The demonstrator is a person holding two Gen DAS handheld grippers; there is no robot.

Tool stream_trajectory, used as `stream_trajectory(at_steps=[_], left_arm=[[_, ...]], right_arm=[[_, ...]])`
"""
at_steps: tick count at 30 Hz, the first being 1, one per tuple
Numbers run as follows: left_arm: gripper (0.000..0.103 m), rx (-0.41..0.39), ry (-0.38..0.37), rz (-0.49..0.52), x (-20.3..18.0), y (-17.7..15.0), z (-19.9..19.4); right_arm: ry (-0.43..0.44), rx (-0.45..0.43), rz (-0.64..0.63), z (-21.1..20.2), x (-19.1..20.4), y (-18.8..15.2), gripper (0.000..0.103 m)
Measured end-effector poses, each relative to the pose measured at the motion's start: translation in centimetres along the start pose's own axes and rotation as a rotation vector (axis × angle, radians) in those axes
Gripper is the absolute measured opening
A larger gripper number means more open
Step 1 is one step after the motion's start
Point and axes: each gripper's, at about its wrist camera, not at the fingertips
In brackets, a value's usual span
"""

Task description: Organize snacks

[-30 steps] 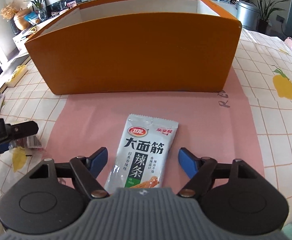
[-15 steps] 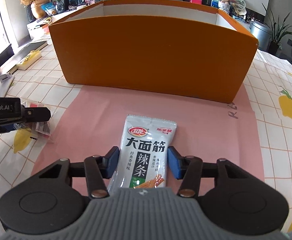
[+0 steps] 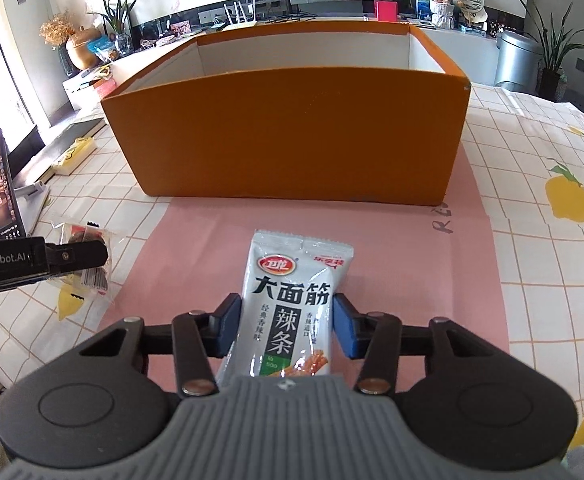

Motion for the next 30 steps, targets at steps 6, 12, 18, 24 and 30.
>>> stream_trajectory(at_steps=[6,12,18,24,30], left_arm=[[0.038,0.006,-0.034,0.050,-2.7,-0.4,-2.0],[0.038,0.010,-0.080,0.118,-6.3,0.9,-3.4],[0.038,0.015,-0.116,0.188,-9.8,3.9,-3.5],[0.038,0.015,-0.126,0.260,-12.7,7.1,-2.5],[0.038,0.019,-0.124,0.318,-14.5,9.7,-0.8]], right_arm=[[0.054,-0.038,0.010,-2.6,-1.1,0.4,0.047],[0.110,-0.085,-0.004,-5.6,-2.8,2.3,0.047],[0.089,-0.127,-0.060,-7.7,-4.5,5.6,0.047],[0.042,-0.165,-0.099,-8.8,-6.0,9.3,0.047],[0.017,-0.190,-0.131,-8.3,-6.8,12.6,0.047]])
Point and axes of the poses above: each gripper's, at about its wrist camera, not at the fingertips, and z roughly the way its jaws point, x to its left, y to its top, and after that the axes turned 5 degrees about -z, right-handed
